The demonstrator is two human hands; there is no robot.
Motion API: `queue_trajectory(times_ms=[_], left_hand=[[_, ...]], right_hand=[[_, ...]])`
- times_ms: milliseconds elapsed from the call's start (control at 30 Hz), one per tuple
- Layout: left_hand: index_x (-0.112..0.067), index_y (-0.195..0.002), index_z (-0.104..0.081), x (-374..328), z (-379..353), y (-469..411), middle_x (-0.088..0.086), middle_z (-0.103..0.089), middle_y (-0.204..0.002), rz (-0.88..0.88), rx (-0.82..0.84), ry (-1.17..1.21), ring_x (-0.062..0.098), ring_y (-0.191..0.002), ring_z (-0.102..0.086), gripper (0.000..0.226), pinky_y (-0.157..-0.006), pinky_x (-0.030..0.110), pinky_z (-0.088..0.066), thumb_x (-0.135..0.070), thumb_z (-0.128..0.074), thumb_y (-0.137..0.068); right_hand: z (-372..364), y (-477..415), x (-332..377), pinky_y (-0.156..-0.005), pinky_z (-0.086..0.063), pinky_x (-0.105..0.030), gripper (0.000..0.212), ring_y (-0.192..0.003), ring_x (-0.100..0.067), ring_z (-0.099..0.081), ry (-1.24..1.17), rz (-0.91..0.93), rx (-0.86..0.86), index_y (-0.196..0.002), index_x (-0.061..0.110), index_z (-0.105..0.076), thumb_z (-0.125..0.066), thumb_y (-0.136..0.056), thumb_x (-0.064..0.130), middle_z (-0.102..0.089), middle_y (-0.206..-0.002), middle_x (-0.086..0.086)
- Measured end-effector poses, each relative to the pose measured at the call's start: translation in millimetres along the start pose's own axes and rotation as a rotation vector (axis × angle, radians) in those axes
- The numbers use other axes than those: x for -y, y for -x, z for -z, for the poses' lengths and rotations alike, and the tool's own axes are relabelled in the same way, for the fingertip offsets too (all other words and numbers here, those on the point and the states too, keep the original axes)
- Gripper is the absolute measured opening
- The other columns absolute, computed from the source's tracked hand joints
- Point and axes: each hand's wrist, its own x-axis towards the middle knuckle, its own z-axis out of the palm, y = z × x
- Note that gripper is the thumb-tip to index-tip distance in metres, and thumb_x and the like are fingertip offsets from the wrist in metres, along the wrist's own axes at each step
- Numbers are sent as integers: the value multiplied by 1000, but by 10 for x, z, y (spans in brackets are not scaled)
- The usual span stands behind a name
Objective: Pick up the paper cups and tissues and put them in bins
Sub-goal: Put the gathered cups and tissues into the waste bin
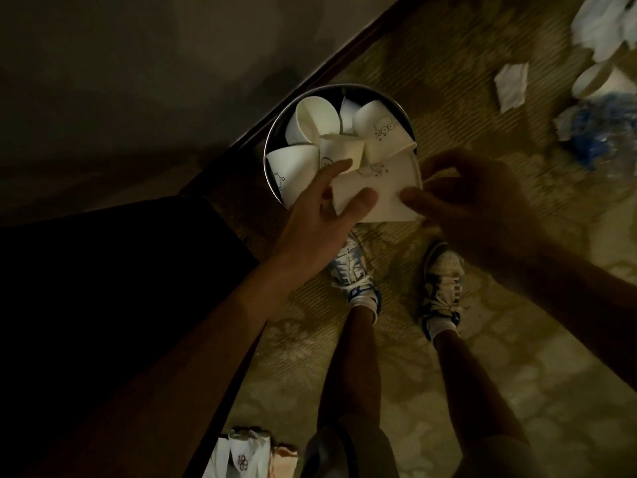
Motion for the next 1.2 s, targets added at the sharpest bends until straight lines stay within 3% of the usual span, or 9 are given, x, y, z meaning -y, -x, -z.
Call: queue_trajectory(times_ms=[200, 333, 467, 600, 700, 800, 867, 967, 1200], left_hand=[[-25, -126, -48, -214, 324, -367, -6, -63, -112, -152, -259, 60, 8, -91, -69, 49, -59, 19, -53, -27, -74, -85], [-12, -130, -44, -348, 527, -738, -8, -62, -109, -282, -212, -136, 0, -96, -66, 53, -76, 24, -57, -32, -70, -89], [-15, -128, -46, -308, 626, -992, -14, -60, -102, -251, -200, -283, -12, -88, -62, 53, -67, 11, -52, -41, -69, -88], [-26, -113, -52, -162, 653, -1140, -16, -57, -95, -163, -169, -460, -2, -88, -58, 37, -69, 22, -50, -43, -70, -85], [-28, -112, -53, -124, 680, -1192, -15, -56, -97, -165, -176, -534, 0, -89, -56, 36, -68, 19, -44, -44, -68, -84], [-25, -118, -55, -168, 678, -1193, -7, -57, -108, -136, -159, -606, 11, -101, -56, 41, -72, 23, -44, -46, -67, -85], [-26, -107, -59, -259, 685, -1133, -12, -58, -96, -131, -200, -612, 5, -92, -56, 31, -61, 15, -40, -47, -67, -85], [-26, -77, -57, -571, 655, -921, -12, -55, -70, -206, -238, -691, -4, -64, -55, 30, -45, 8, -36, -54, -64, -85], [-29, -61, -49, -1612, 55, -190, -7, -51, -59, -397, 17, -1055, 18, -64, -52, 38, -57, 29, -36, -52, -56, -90]], right_hand=[[-224, -484, 273, -69, -55, -27, 15, -84, -9, -67, 94, 40, -48, -103, 20, -60, -67, -90, 26, -69, -100, 3], [-333, -883, 351, -58, -49, -13, 21, -77, 0, -63, 123, 40, -125, -112, 16, -65, -64, -93, 25, -64, -90, 10], [-402, -1152, 321, -57, -50, -15, 21, -79, -4, -65, 171, 14, -149, -114, 15, -65, -60, -95, 23, -67, -101, 2], [-458, -1210, 199, -51, -47, -14, 21, -81, -8, -64, 274, -1, -123, -113, 13, -65, -60, -95, 23, -67, -110, -4], [-485, -1174, 142, -47, -42, -12, 17, -64, -2, -58, 324, 21, -81, -103, 12, -69, -57, -97, 23, -67, -91, 2], [-450, -1083, 119, -50, -38, -13, 21, -72, -2, -59, 388, 40, -95, -105, 14, -69, -55, -97, 29, -63, -85, 8], [-389, -986, 115, -54, -38, -13, 25, -79, -2, -58, 364, 35, -139, -115, 15, -64, -57, -97, 30, -65, -101, 4], [-216, -694, 119, -52, -37, -10, 15, -67, 4, -54, 278, 75, -183, -103, 18, -61, -60, -94, 31, -55, -82, 16], [452, 376, 76, -48, -38, -13, 11, -53, -3, -50, -31, 126, -252, -90, 22, -57, -64, -91, 29, -54, -65, 7]])
